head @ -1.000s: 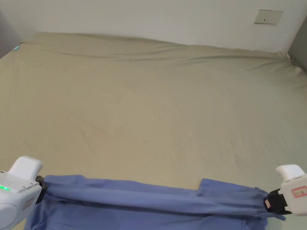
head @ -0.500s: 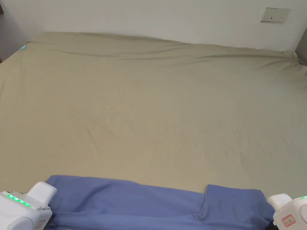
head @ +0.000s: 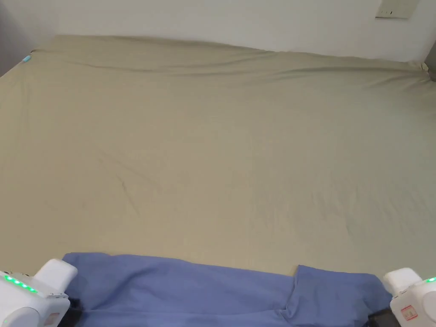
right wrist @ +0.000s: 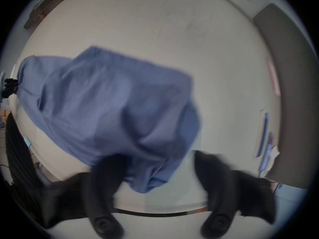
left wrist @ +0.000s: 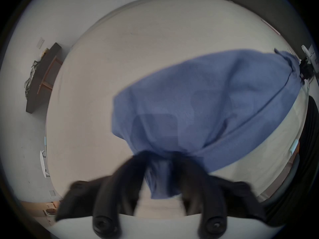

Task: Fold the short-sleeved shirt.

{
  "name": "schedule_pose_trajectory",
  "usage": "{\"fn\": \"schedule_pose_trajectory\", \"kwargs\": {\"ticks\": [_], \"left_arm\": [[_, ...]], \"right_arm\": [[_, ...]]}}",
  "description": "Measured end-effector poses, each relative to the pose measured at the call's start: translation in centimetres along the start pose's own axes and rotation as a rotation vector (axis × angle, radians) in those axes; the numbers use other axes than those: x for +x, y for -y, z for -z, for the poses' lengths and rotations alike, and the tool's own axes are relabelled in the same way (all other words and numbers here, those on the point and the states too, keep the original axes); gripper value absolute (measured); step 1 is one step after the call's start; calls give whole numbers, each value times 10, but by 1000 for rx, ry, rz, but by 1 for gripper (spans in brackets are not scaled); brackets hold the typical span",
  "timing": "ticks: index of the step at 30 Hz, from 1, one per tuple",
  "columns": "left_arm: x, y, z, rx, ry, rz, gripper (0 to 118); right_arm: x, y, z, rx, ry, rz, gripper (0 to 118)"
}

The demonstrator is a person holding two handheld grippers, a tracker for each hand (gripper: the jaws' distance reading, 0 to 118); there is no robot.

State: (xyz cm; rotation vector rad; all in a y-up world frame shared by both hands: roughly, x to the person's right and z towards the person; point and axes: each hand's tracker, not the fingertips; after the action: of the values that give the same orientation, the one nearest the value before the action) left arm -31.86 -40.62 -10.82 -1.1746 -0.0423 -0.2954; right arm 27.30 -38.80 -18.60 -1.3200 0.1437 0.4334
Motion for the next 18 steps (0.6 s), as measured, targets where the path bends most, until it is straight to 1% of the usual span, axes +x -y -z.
{"fn": "schedule_pose_trajectory", "kwargs": {"ticks": [1,2,4,5,7,8,10,12,13,14,15,16,17,18], "left_arm": [[-4,-5,-9,43,-4,-48,93],[-8,-10,-19,94,3,-92,107],[-14,-25,-54,279,25,-199,108],[-14,-31,-69,355,15,-245,108],[-11,-45,-103,517,-15,-318,108],[-6,-51,-120,581,-20,-335,108],[8,-60,-156,728,-30,-313,108],[25,-67,-184,831,-50,-314,107],[33,-69,-196,876,-64,-314,105],[42,-71,-206,919,-80,-310,100],[51,-72,-215,948,-106,-301,86],[56,-74,-216,975,-141,-288,57],[63,-75,-222,993,-167,-278,33],[71,-76,-226,1008,-193,-273,17]], "right_arm": [[0,-4,-20,72,4,19,115],[3,-8,-36,143,-12,48,113],[7,-18,-72,262,-27,121,111],[4,-22,-92,328,-23,142,111],[-4,-27,-132,513,-3,153,111],[-10,-28,-148,590,6,158,111],[-28,-30,-184,761,29,180,111],[-47,-28,-211,887,34,167,111],[-58,-28,-222,943,45,154,109],[-69,-27,-232,1004,62,141,103],[-80,-25,-240,1052,85,130,91],[-91,-23,-247,1086,105,115,63],[-101,-25,-251,1116,133,107,44],[-112,-24,-255,1139,151,106,27]]}}
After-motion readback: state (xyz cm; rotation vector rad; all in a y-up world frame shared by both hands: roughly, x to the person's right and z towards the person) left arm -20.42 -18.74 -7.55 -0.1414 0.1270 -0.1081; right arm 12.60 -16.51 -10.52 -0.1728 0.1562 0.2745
